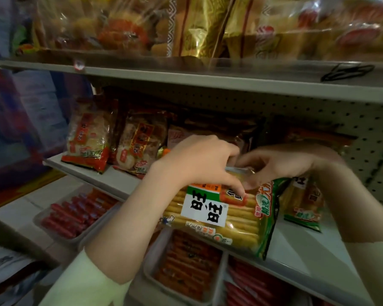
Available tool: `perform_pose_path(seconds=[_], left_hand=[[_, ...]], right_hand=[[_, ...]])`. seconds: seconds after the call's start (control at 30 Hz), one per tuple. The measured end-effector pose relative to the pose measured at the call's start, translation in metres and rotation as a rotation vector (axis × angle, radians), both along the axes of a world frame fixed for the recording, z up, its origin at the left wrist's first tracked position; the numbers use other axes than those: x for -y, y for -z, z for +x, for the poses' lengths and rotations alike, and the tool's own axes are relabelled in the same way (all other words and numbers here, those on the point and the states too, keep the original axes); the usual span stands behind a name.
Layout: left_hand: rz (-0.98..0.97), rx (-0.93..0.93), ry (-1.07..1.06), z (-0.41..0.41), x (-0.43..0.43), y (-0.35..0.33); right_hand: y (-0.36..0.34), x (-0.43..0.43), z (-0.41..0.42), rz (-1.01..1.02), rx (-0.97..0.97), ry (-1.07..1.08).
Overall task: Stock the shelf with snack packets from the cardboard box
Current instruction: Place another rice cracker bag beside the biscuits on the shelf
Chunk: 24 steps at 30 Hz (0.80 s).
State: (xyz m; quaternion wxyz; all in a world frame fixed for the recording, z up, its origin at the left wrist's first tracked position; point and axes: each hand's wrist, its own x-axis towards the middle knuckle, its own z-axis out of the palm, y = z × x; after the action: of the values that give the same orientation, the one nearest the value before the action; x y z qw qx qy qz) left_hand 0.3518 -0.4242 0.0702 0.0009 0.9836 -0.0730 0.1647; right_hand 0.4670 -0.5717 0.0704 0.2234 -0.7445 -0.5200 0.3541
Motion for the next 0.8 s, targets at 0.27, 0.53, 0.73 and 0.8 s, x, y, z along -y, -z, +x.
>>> perform_pose_path(seconds=[0.27,0.53,0.73,0.8], left_hand=[[-0.124,0.304,0.149,0.013,0.022,0.005],[-0.426,0.992,0.15,0.015,0.069,0.031],[-1.17,0.124,-0.004,0.03,0.109,0.06],[-1.22,-0.038,-0.02,0.038,0.119,0.068]], right_hand=[[0.003,0.077,0.015,0.118,-0.014,0.185],[0.038,0.167,0.043,0.568,-0.313,0.524],[0.064,0.173,0.031,0.784,-0.367,0.704],[0.074,0.171,0.03,0.777,-0.409,0.714]])
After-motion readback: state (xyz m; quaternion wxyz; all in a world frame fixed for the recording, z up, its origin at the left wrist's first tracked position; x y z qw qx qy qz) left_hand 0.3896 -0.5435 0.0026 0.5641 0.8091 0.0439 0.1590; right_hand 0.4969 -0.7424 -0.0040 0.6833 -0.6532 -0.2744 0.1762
